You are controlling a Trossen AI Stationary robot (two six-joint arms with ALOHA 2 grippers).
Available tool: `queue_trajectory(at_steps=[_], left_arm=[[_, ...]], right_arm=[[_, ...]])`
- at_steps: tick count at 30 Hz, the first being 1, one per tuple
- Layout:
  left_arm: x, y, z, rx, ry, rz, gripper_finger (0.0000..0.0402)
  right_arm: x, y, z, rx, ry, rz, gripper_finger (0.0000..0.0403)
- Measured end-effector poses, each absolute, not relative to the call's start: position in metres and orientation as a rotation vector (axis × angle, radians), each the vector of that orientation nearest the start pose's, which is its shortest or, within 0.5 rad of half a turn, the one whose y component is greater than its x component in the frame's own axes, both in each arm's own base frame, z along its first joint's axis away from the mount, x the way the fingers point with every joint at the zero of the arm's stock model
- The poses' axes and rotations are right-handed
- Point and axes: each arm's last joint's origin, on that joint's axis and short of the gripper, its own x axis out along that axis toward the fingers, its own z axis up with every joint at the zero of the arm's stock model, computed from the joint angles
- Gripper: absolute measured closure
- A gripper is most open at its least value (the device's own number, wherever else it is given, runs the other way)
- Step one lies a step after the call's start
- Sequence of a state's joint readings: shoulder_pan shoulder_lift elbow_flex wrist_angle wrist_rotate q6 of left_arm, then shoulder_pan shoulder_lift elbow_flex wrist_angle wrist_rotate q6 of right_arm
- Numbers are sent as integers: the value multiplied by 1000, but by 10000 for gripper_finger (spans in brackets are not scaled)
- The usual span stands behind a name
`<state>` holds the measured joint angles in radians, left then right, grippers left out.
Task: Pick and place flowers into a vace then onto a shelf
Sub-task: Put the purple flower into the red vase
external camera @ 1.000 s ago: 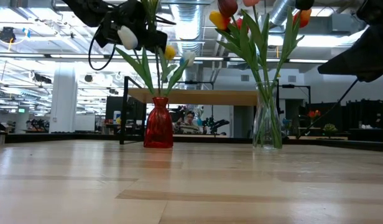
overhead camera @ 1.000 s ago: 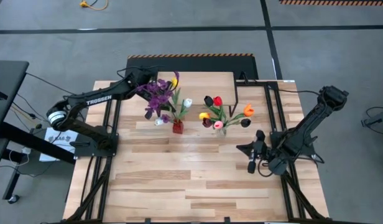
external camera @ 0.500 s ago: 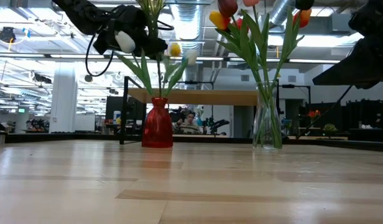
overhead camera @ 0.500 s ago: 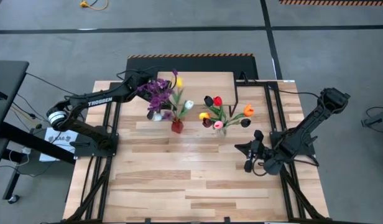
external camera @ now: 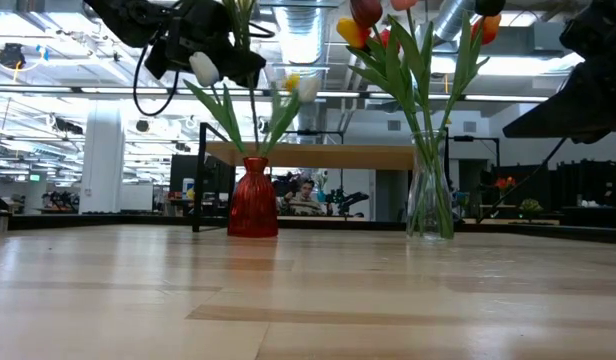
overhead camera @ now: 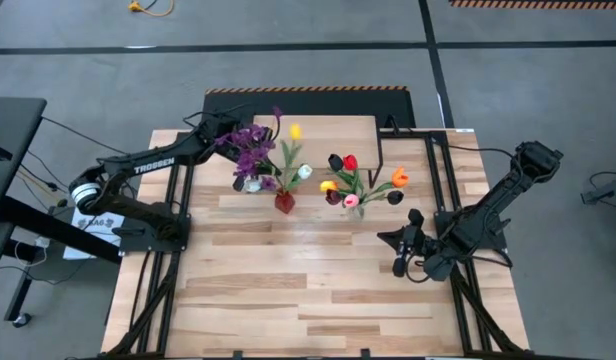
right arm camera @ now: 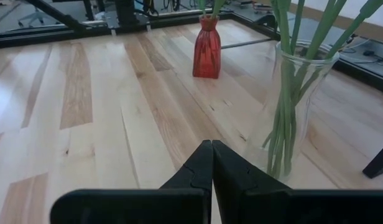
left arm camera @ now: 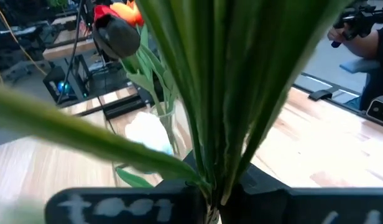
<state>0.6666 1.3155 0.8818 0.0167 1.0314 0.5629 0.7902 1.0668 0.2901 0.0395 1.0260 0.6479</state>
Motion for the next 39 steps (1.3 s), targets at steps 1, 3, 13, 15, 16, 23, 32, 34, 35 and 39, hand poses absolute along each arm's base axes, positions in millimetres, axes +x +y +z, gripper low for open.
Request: queue_trajectory(at_steps=[1,3,13,15,16,23,32,34,35,39], left_arm=[[232,151,276,241,173,-415,401],[232,152,275,242,181,-406,401],[231,151,267,234,184,-397,401],[231,152,268,243,180,-380,401],[231,152,269,241,182,-367,401],[228,145,280,277,165,-331,401],[229,138,285,238,201,-257,401],[231,134,285,246,213,-235,401],[233,133,285,249,215,-231,401],[232,127,291,275,202,-210,401]], right_arm=[[138,104,150,51,354,-353,403],[138,104,150,52,354,-353,403],[138,104,151,57,351,-351,403],[138,104,151,57,351,-351,403],[138,104,151,57,351,-351,403],[138,104,151,56,351,-351,403],[138,104,150,55,352,-350,403],[138,104,150,54,354,-348,403],[138,104,150,52,355,-348,403],[138,104,150,49,358,-349,403]])
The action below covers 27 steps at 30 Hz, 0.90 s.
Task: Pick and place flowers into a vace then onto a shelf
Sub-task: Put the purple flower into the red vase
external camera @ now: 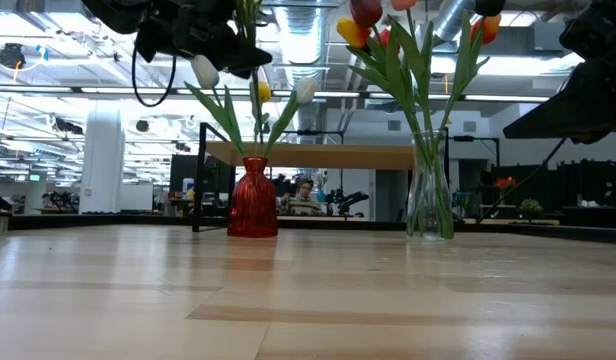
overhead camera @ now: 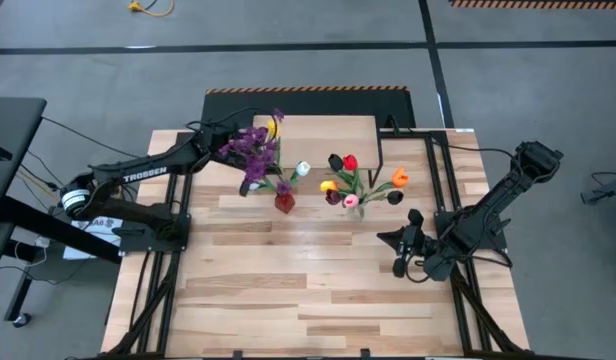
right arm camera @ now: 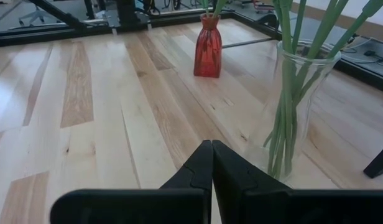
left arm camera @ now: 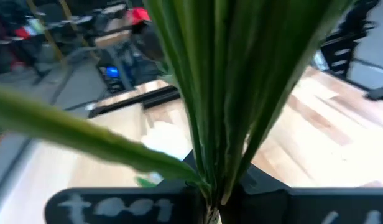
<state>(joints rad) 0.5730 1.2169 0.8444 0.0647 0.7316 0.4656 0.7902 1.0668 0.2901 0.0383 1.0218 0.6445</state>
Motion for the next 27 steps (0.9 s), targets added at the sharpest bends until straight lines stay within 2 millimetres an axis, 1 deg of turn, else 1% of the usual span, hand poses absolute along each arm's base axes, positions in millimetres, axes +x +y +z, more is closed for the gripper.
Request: queue_trajectory(at_steps=[4,7,9,13,16,20,24,27], left_arm=[[226,125,296,284,208,-169,401],[215,123,300,303,185,-145,401],[205,123,299,301,181,-124,401],[184,121,297,308,111,-83,401],[173,124,289,297,69,-59,401],[169,127,280,272,11,-66,401],[171,132,267,217,26,-76,401],[174,134,262,195,36,-88,401]], right_arm=[[138,104,150,49,360,-346,403],[138,104,150,50,360,-346,403],[138,104,150,50,360,-346,403],[138,104,150,49,360,-346,403],[138,104,150,49,360,-346,403],[138,104,150,51,359,-347,403],[138,104,150,53,359,-346,403],[138,104,150,55,357,-346,403]])
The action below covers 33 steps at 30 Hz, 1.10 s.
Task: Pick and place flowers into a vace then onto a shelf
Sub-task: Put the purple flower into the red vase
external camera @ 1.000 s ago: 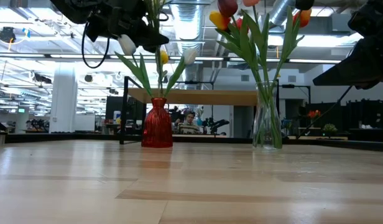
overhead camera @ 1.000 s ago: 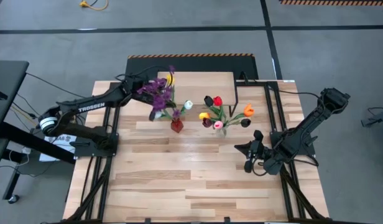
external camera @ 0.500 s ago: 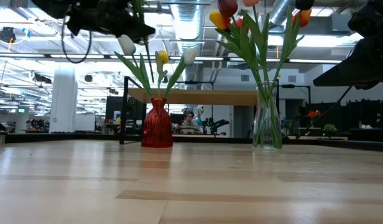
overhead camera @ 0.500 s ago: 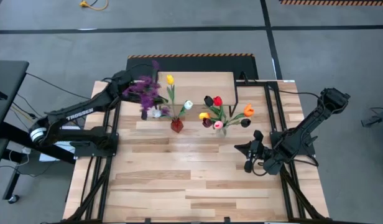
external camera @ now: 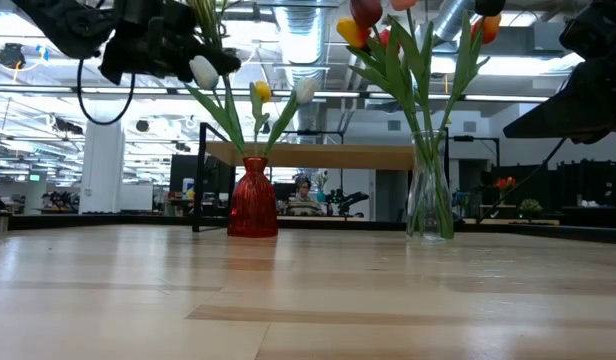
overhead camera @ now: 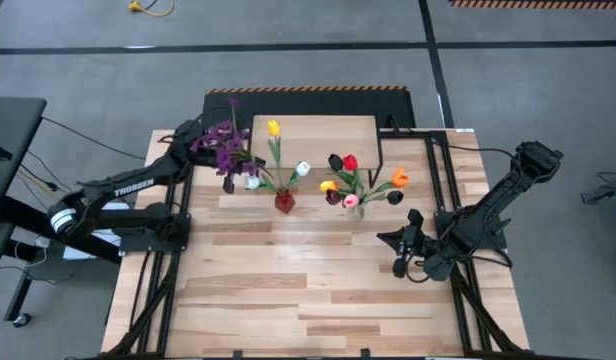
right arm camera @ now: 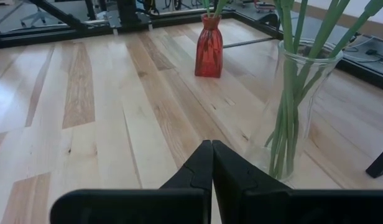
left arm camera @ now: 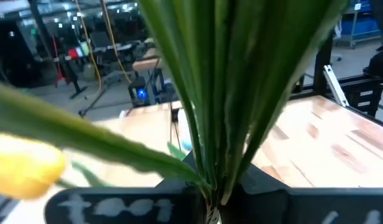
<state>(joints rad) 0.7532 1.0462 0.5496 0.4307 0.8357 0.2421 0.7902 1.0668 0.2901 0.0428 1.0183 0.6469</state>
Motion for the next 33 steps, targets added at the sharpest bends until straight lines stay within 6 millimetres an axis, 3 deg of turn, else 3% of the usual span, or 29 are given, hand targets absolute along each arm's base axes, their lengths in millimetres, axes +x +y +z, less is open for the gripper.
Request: queue_trajectory(at_steps=[14,33], left_arm=[[182,139,256,95,25,-138,401],[189,130,256,106,17,-185,401]], right_arm=[[138,104,150,55,357,-346,403],[138,104,150,55,357,-346,403]])
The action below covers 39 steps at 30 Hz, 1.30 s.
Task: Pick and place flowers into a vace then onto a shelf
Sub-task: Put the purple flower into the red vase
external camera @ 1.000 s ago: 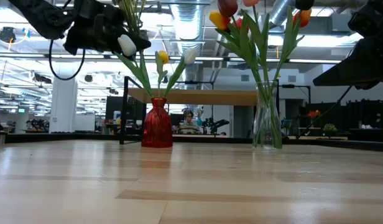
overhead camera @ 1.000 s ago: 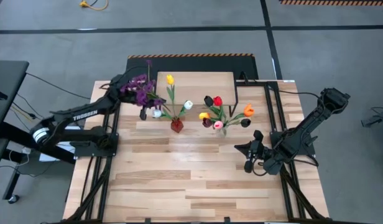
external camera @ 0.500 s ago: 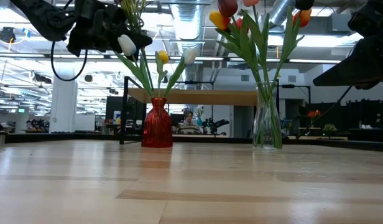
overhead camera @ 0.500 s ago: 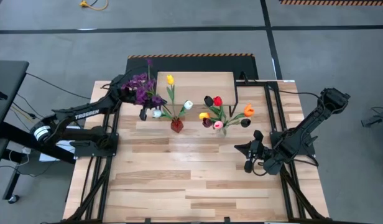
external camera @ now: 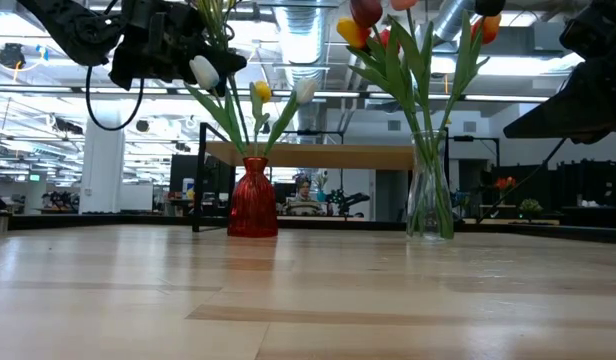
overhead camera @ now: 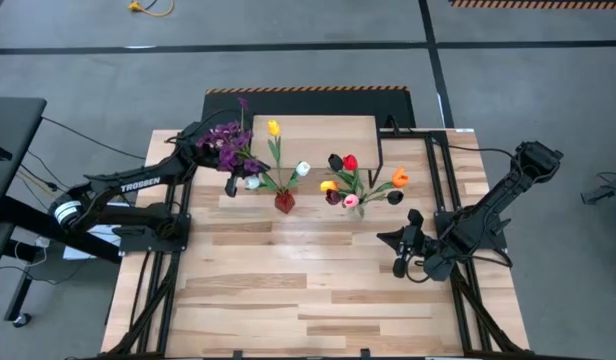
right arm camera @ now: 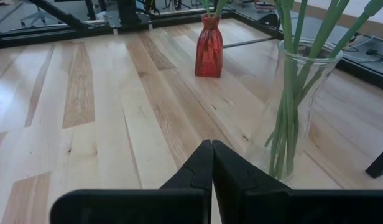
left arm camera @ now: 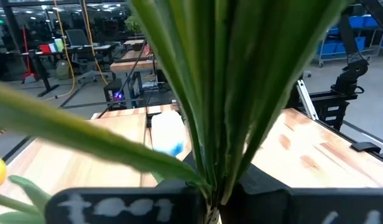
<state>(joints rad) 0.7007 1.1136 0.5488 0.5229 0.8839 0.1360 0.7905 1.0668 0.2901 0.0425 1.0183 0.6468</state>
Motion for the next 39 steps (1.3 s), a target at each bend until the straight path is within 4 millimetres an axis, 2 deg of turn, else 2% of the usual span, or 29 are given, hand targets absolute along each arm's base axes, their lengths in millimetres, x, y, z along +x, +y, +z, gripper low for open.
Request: queue_trajectory(at_steps=[23,39], left_arm=[[195,124,255,109,29,-172,401],[194,123,256,126,11,-217,380]], right_arm=[[138,104,150,55,357,-346,403],[138,104,150,55,357,-346,403]])
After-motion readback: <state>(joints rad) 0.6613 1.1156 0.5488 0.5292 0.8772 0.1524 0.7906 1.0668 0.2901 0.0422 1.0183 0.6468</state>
